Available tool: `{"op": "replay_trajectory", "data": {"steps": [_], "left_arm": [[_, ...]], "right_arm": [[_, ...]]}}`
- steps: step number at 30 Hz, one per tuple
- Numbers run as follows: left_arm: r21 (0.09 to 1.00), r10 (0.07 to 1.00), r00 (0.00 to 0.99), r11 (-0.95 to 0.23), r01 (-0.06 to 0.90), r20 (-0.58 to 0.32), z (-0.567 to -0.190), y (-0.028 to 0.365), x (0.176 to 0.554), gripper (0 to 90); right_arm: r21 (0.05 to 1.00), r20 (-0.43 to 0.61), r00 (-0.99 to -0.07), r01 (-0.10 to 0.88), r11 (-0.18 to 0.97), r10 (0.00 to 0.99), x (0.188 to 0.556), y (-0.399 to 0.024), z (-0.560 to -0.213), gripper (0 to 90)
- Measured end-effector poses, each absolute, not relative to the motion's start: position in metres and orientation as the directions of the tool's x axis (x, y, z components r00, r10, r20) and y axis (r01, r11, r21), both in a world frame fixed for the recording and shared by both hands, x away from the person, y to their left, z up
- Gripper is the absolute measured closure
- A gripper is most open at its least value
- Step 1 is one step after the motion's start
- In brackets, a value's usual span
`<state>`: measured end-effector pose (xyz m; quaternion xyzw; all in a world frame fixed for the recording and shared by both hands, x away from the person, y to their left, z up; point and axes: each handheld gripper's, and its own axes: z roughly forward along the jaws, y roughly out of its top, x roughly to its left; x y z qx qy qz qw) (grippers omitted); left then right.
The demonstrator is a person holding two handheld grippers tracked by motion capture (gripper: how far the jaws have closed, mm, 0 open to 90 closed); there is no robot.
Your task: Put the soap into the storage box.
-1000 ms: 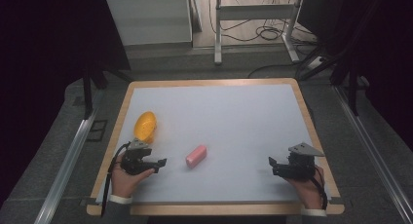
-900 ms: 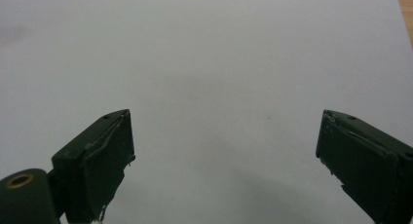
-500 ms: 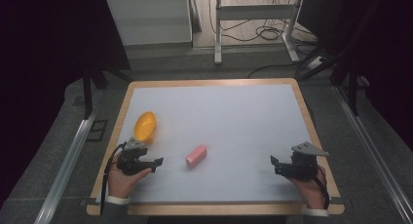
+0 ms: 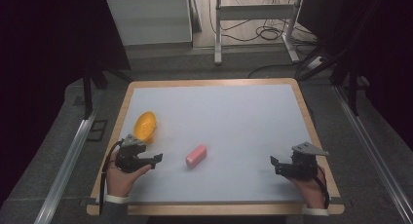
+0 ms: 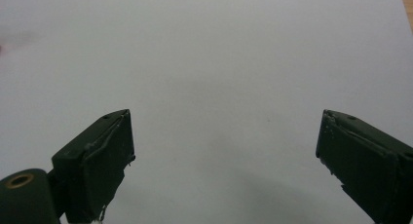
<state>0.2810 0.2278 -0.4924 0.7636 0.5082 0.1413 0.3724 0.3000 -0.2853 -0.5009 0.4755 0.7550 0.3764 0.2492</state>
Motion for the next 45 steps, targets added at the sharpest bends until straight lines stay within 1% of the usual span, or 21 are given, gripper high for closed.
{"op": "replay_trajectory", "data": {"steps": [11,14,19,25,28,32,45], "left_arm": [[0.712,0.844,0.516,-0.272,0.647,-0.147,-0.468,0.219,0.284,23.2],[0.714,0.840,0.522,-0.275,0.644,-0.148,-0.463,0.216,0.285,23.3],[0.716,0.829,0.544,-0.301,0.630,-0.129,-0.456,0.210,0.286,23.3],[0.707,0.823,0.556,-0.322,0.630,-0.120,-0.453,0.201,0.289,23.7],[0.703,0.836,0.537,-0.315,0.637,-0.112,-0.452,0.197,0.291,24.4],[0.684,0.824,0.557,-0.349,0.640,-0.100,-0.452,0.189,0.294,24.4],[0.669,0.785,0.612,-0.405,0.623,-0.095,-0.452,0.165,0.299,23.9]], "right_arm": [[0.809,-0.008,-0.432,0.527,0.260,0.902,0.299,-0.284,-0.500,6.6],[0.804,-0.027,-0.430,0.527,0.275,0.903,0.299,-0.283,-0.502,6.8],[0.800,-0.030,-0.425,0.533,0.276,0.905,0.300,-0.283,-0.504,6.8],[0.804,-0.031,-0.423,0.528,0.274,0.906,0.299,-0.284,-0.502,6.8],[0.806,-0.034,-0.418,0.526,0.273,0.908,0.299,-0.285,-0.501,6.8],[0.806,-0.036,-0.416,0.526,0.273,0.909,0.299,-0.286,-0.501,6.9],[0.802,-0.046,-0.419,0.525,0.284,0.907,0.299,-0.285,-0.502,6.9]]}}
